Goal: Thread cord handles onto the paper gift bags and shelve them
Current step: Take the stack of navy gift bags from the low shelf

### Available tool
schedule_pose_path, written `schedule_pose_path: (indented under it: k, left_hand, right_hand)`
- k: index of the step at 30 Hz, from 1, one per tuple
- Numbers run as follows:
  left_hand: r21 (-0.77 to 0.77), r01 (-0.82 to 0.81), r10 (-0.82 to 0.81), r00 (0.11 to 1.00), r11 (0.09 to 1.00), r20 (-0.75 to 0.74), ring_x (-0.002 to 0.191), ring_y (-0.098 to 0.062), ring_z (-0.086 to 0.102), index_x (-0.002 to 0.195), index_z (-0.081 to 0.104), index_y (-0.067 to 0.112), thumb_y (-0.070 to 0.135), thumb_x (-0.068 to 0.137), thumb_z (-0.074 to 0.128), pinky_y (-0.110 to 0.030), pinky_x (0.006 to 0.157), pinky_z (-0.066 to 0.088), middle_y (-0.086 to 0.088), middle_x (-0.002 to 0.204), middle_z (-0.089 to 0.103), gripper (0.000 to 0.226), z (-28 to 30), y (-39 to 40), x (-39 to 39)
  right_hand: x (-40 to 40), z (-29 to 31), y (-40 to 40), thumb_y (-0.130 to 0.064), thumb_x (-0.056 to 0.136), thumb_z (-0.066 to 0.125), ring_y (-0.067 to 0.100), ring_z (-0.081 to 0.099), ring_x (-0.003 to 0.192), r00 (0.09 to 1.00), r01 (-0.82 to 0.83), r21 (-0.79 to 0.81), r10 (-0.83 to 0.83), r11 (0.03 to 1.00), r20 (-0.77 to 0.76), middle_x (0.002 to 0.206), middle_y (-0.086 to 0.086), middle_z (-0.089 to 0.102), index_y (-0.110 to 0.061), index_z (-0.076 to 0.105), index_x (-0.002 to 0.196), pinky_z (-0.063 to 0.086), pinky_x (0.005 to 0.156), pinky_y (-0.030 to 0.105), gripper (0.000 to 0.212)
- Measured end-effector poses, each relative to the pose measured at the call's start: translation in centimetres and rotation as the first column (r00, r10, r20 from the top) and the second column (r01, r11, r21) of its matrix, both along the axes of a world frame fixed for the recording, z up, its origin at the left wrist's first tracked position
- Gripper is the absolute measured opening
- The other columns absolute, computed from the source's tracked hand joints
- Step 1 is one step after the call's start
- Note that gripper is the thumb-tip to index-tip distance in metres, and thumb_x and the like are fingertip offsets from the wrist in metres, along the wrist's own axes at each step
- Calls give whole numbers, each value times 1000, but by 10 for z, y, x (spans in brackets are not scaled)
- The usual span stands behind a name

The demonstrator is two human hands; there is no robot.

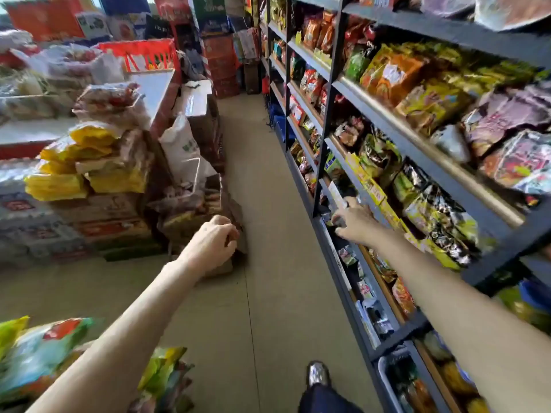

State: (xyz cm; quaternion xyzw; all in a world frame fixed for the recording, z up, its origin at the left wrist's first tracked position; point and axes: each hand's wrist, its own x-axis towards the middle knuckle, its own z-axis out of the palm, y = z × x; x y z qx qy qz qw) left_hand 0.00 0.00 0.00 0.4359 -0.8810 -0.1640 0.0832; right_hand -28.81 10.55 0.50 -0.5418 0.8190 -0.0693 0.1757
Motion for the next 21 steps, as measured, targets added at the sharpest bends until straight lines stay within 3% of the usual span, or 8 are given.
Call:
schedule_pose_path:
  k: [4,9,11,16,21]
  left_hand:
    - [99,5,-33,957,995,289,116,-27,48,110,66,18,19,88,54,-36,96,44,-6,135,43,25,-54,-78,-24]
    - [159,-16,-34,951,987,308,117,-30,48,111,65,15,17,89,52,-33,98,39,-7,135,43,26,-75,-185,-103]
    - [164,12,-62,950,986,307,117,-32,48,113,65,11,16,89,52,-31,99,38,-10,137,42,28,-70,-225,-130]
    - [160,-119,73,962,980,264,120,-32,49,110,69,13,13,86,56,-34,105,36,-12,134,48,27,-78,-352,-168]
    - [152,-141,84,939,978,332,113,-36,53,111,68,14,17,85,58,-37,100,41,-13,129,52,28,-112,-497,-204]
  right_hand:
    - [-54,-53,-58,-9,91,52,33,19,136,991,122,-1,-122,992,57,152,11,14,-5,57,118,33,98,40,28]
    - [-130,-90,-162,-6,91,53,34,24,137,978,174,38,-178,984,113,152,14,13,-1,57,119,32,101,37,29]
    - [-157,-88,-213,-5,91,51,36,31,131,975,168,40,-172,985,140,149,17,20,1,57,118,36,97,37,29]
    - [-200,-84,-359,-5,87,54,34,42,125,981,152,-92,-139,984,138,132,25,44,-1,64,112,35,94,31,27]
    - [-240,-110,-516,-5,87,53,31,37,131,984,83,-46,-75,995,164,141,23,34,0,62,110,32,101,31,25]
